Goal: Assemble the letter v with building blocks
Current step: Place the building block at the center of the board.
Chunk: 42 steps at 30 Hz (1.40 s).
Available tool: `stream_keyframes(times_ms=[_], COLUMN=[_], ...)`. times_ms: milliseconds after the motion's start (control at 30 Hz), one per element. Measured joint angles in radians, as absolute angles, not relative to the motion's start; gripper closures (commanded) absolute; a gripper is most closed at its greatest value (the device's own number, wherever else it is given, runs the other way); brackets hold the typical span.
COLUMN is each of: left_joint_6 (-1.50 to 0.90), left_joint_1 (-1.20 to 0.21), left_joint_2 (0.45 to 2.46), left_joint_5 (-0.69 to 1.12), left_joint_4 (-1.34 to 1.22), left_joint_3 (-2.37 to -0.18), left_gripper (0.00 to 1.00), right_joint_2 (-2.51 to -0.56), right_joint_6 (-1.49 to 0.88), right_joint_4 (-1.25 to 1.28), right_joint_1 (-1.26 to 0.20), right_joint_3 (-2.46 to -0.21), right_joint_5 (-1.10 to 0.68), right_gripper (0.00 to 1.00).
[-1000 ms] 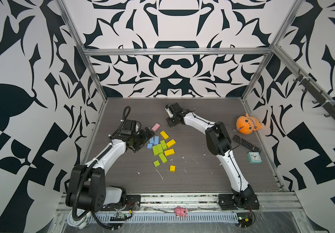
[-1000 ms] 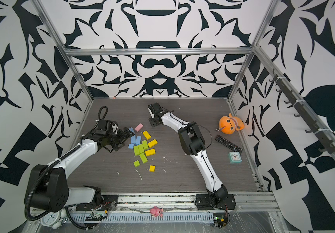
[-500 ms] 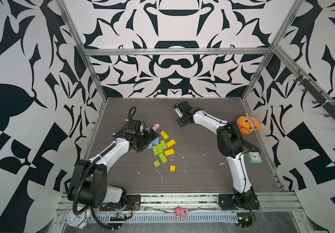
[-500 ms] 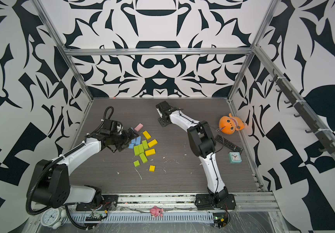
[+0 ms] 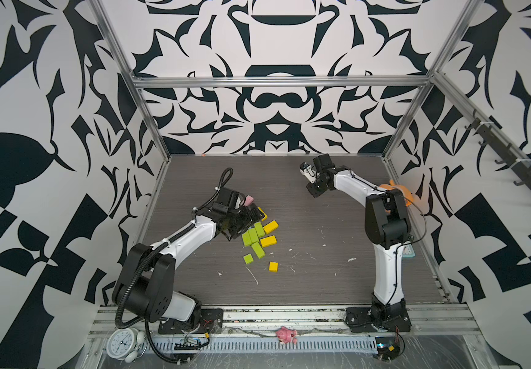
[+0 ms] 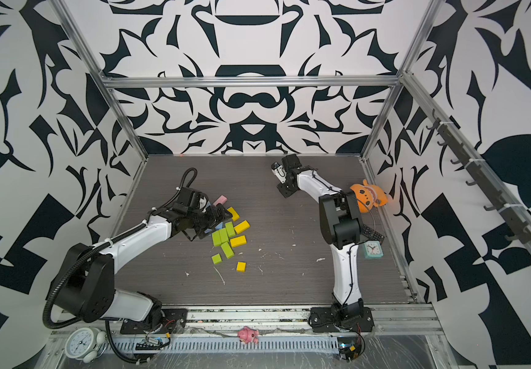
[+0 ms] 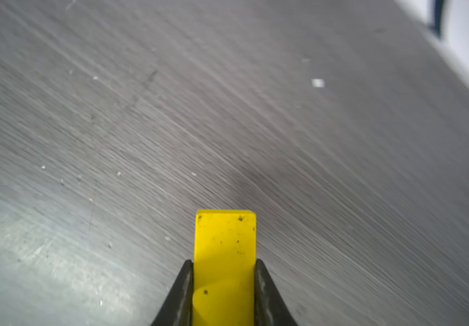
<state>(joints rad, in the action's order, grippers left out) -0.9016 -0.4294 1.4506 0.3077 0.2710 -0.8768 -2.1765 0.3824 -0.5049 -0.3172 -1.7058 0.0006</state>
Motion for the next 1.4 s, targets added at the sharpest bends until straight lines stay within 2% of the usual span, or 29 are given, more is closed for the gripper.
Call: stream_keyframes(times_ms=[133, 700, 1267, 1400], left_joint_6=[-0.902, -0.902, -0.907, -0.908], left_joint_1=[-0.429, -0.445, -0.466, -0.466], left_joint_2=[1.466, 1.501, 1.498, 1.476], left_joint_5=[0.302, 0.291, 0.282, 0.273], left_joint_4=[0.271, 0.273, 0.275, 0.288], left_joint_3=[-0.886, -0.912, -0.912, -0.913], left_gripper=[0.01, 0.01, 0.01, 0.01], right_joint_2=[-2.241, -2.252, -2.251, -2.239], right_joint_6=[0.403, 0.369, 0.351, 0.348], right_joint_4=[-0.500, -0.446, -0.426, -0.438], right_joint_1=[-0.331, -0.355, -0.355, -0.355], right_joint_3=[-1.740, -1.758, -1.722, -1.722], right_joint_5=[-0.013, -0.078, -0.086, -0.085], right_gripper=[0.83, 0.79, 0.56, 0.44])
